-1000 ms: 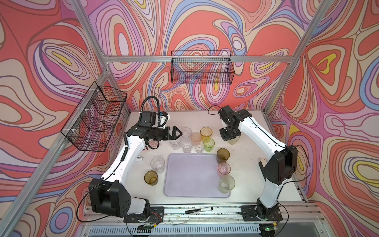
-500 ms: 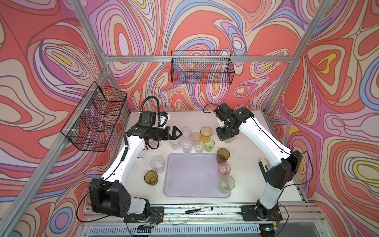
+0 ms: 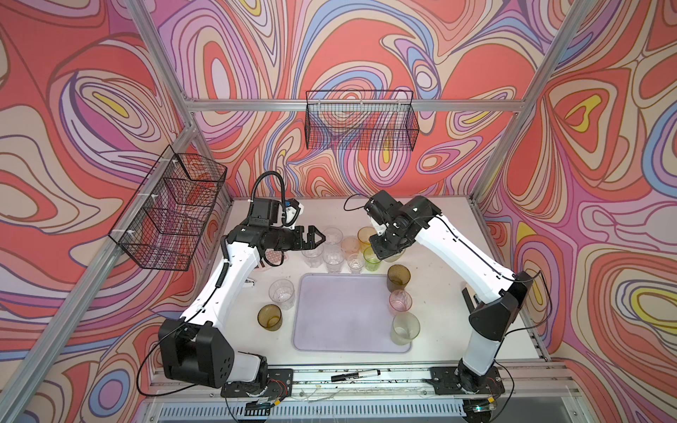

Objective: Place the glasses into the tray
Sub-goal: 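Carry the pale green textured glass toward the tray beside the olive glass, then lower the pale green glass onto the tray edge and open the right gripper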

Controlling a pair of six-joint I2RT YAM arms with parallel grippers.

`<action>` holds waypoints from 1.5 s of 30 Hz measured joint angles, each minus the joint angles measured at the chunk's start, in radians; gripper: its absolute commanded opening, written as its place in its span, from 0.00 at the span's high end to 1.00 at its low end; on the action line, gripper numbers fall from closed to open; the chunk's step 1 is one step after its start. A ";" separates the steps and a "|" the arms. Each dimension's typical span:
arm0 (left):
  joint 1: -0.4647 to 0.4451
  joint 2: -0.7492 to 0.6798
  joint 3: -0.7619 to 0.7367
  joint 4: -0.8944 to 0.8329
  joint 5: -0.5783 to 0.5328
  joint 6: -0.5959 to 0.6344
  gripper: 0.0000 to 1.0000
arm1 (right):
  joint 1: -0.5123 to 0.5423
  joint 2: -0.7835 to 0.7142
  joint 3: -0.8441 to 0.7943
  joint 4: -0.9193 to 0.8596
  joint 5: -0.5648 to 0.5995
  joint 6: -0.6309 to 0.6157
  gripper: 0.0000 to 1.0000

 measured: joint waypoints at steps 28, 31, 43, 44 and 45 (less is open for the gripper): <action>0.003 -0.039 0.029 -0.014 -0.003 -0.014 0.00 | 0.101 0.056 -0.245 0.197 -0.092 0.107 1.00; 0.006 -0.039 0.028 -0.008 0.017 -0.014 0.00 | 0.101 0.064 -0.266 0.225 -0.095 0.111 1.00; 0.009 -0.040 0.011 -0.006 0.011 -0.010 0.00 | 0.101 0.100 -0.296 0.309 -0.096 0.116 1.00; 0.009 -0.040 0.011 -0.006 0.011 -0.010 0.00 | 0.101 0.101 -0.300 0.313 -0.096 0.116 1.00; 0.009 -0.040 0.011 -0.005 0.011 -0.010 0.00 | 0.101 0.103 -0.304 0.315 -0.096 0.116 1.00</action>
